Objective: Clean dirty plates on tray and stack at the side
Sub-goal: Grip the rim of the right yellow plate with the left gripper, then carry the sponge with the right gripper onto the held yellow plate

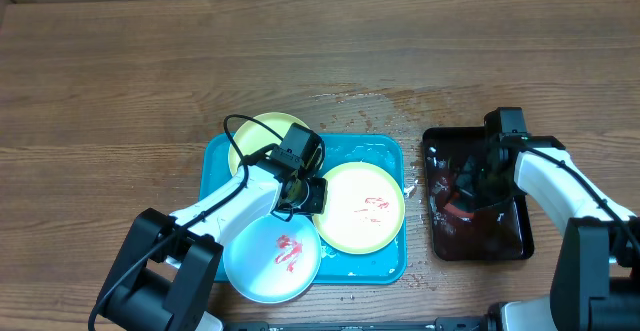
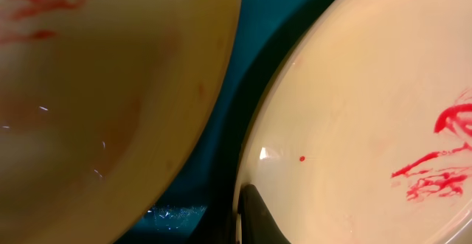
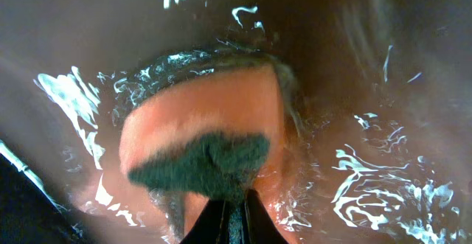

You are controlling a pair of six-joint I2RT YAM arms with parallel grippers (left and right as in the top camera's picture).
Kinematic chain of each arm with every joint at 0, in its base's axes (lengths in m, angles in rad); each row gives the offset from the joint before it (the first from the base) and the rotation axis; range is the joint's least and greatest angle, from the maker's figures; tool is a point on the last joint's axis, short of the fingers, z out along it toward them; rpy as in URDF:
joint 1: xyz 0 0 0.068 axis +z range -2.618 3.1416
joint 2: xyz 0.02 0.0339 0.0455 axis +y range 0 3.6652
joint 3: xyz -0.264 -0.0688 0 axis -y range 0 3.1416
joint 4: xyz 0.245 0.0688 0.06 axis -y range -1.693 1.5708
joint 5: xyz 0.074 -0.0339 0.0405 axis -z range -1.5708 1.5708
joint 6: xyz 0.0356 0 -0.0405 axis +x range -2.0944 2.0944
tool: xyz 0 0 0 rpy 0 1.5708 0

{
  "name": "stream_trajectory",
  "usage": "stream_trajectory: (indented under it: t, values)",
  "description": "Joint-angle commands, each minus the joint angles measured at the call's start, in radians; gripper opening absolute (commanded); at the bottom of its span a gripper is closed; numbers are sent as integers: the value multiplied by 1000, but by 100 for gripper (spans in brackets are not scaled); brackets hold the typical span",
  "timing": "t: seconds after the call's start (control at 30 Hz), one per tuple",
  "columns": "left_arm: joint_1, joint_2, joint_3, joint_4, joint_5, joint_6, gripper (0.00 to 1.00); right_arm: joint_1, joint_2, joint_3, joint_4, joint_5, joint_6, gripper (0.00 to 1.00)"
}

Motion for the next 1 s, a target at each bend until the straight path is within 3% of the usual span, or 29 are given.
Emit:
stream_trajectory:
  t: [0.0,0.3,0.67,0.77,0.97]
  values:
    - [-5,40,-11,-11,-14,5,4,-1,39,-16,21,16,-5,4]
    - [-5,40,-11,-15,-14,5,4,-1,-63,122,-121,26,-31,4]
    - [-5,40,-11,-14,-14,5,4,-1,-128,243,-393,216,94,4]
    - [-5,40,-11,-13,-14,5,4,1,-129,243,-353,13,-82,4]
    - [-5,40,-11,-7,-15,5,4,37,-129,243,-240,-293,-154,4]
